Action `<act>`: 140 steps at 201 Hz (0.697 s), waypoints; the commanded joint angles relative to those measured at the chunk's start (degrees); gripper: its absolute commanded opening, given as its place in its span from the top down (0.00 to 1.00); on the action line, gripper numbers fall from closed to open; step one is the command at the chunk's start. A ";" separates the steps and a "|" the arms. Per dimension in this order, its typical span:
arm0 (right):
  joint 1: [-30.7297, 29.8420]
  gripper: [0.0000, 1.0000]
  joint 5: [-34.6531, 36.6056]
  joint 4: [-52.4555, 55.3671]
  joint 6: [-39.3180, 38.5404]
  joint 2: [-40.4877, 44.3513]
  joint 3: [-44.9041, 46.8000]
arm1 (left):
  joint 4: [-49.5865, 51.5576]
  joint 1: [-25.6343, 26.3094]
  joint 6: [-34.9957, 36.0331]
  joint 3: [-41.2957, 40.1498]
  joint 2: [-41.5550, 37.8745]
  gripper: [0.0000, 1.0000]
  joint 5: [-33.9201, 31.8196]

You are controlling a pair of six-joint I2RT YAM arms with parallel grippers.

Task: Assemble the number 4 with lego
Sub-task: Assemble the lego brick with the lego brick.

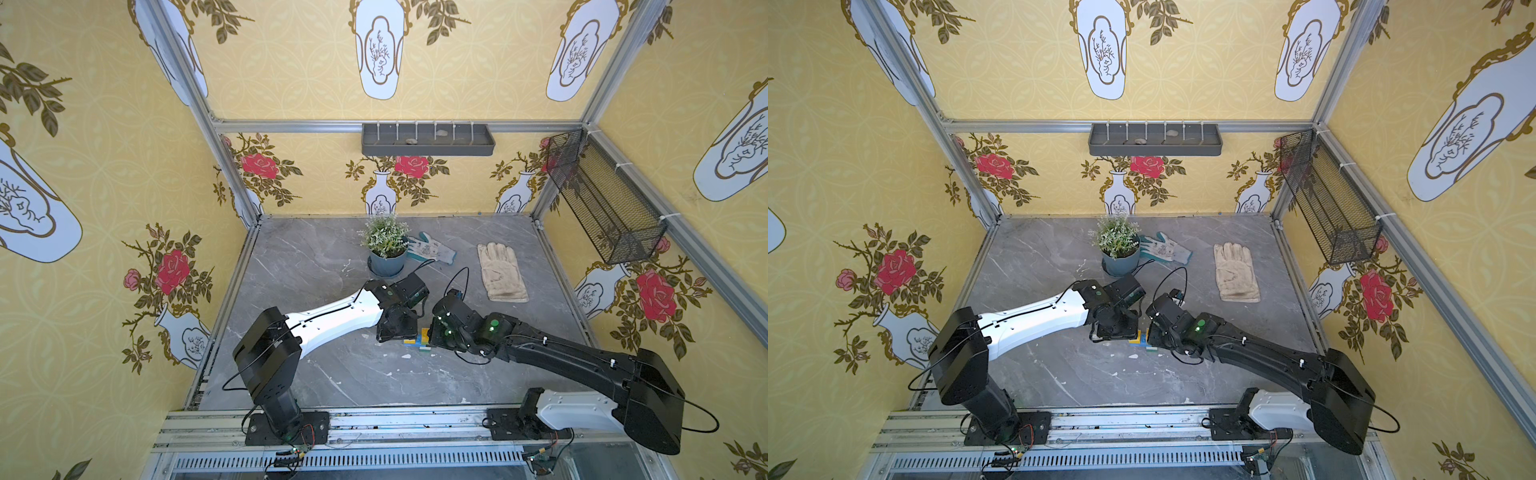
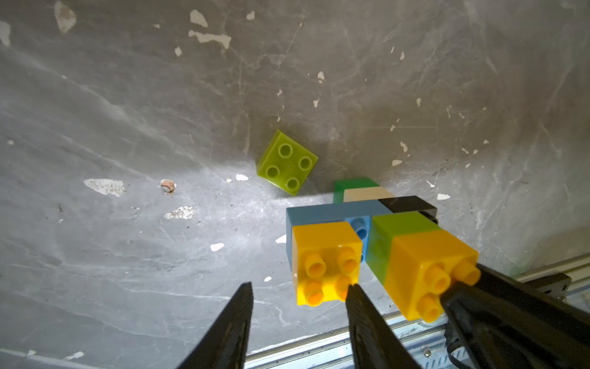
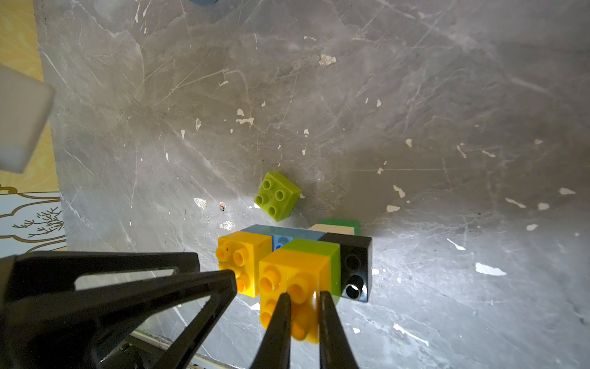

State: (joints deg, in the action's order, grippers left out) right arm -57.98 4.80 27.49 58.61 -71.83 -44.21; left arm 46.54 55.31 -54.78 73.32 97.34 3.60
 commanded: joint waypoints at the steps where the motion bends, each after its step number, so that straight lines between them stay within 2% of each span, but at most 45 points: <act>1: 0.14 0.98 -0.14 13.82 -0.47 -1.82 2.10 | -1.25 -0.01 -0.67 -0.65 -1.08 0.47 0.46; 34: 0.25 0.98 -0.06 13.82 -0.60 -2.02 1.84 | -2.01 -0.18 -0.37 -1.42 0.03 0.45 1.13; 109: 0.31 0.98 -0.13 13.91 -0.44 -1.83 2.19 | -2.30 -0.09 -0.24 -1.49 0.97 0.49 1.94; 140: 0.27 0.98 -0.09 13.98 -0.86 -1.93 1.47 | -0.63 -0.20 -0.51 0.06 -2.91 0.42 -0.77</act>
State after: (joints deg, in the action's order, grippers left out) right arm -57.87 4.75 27.11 58.59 -71.83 -44.03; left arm 44.40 55.18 -55.33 72.29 97.14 5.52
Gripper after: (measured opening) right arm 0.141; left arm 0.557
